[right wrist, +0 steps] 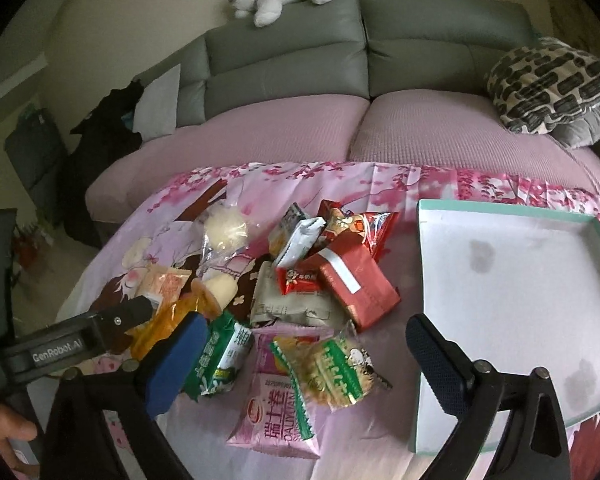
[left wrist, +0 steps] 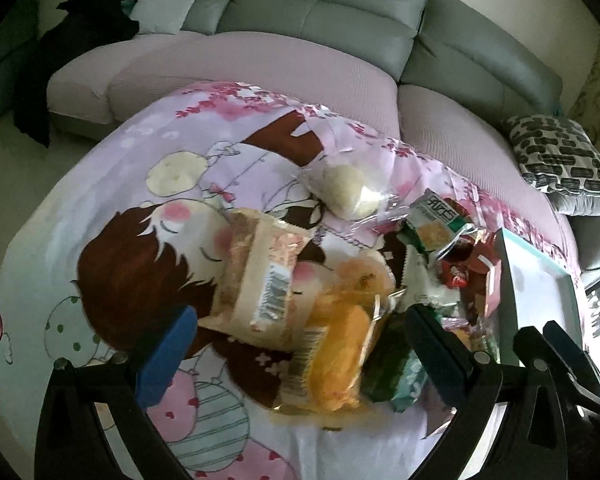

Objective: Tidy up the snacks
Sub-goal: 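Grasp the yellow bread bag with the left tool while the right tool grasps the round green-wrapped cake, then carry the yellow bread bag and green-wrapped cake over the white tray with both tools, then open both tools to release the bread bag and cake into the tray, then move both tools back over the snack pile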

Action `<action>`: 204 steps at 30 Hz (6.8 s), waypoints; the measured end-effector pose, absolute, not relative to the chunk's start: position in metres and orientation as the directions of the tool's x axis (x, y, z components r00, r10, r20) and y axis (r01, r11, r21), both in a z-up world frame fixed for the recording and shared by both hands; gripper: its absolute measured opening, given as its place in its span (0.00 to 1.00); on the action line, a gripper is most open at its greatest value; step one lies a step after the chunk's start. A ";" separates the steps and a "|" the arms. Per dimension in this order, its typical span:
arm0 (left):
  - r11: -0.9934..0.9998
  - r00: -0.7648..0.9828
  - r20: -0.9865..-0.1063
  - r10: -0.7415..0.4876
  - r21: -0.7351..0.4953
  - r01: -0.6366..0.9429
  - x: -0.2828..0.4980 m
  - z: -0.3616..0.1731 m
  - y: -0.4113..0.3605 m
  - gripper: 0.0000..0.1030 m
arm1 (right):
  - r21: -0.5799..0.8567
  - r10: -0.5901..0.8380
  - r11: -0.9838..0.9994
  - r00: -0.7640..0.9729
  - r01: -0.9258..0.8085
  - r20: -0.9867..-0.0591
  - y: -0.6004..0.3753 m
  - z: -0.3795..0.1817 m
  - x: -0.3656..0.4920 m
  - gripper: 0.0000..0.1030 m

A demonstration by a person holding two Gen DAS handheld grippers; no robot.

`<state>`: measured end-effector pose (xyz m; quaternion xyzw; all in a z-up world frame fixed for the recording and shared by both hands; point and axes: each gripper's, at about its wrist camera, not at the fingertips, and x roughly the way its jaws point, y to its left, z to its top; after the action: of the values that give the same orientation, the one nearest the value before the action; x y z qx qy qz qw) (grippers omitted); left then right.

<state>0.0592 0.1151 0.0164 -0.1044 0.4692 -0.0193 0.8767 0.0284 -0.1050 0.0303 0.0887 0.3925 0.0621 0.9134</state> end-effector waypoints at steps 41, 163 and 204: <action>0.984 0.521 -0.848 -0.092 -0.158 -0.083 0.054 -0.018 0.087 0.43 | 0.241 0.185 0.970 0.579 0.020 -0.794 -0.123 -0.015 0.023 0.53; 0.996 0.686 -0.722 -0.088 -0.071 0.053 0.069 0.025 -0.094 0.99 | 0.196 -0.199 0.875 0.699 0.443 -0.687 -0.348 0.015 -0.041 1.00; 0.989 0.690 -0.718 0.090 -0.015 -0.144 0.047 0.043 0.068 0.99 | 0.199 0.045 0.970 0.701 0.139 -0.711 -0.192 0.021 0.012 1.00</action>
<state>0.0473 0.0684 0.0432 -0.0348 0.3884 0.0637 0.9186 0.0125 -0.1919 0.0211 0.1195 0.3857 -0.0255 0.9145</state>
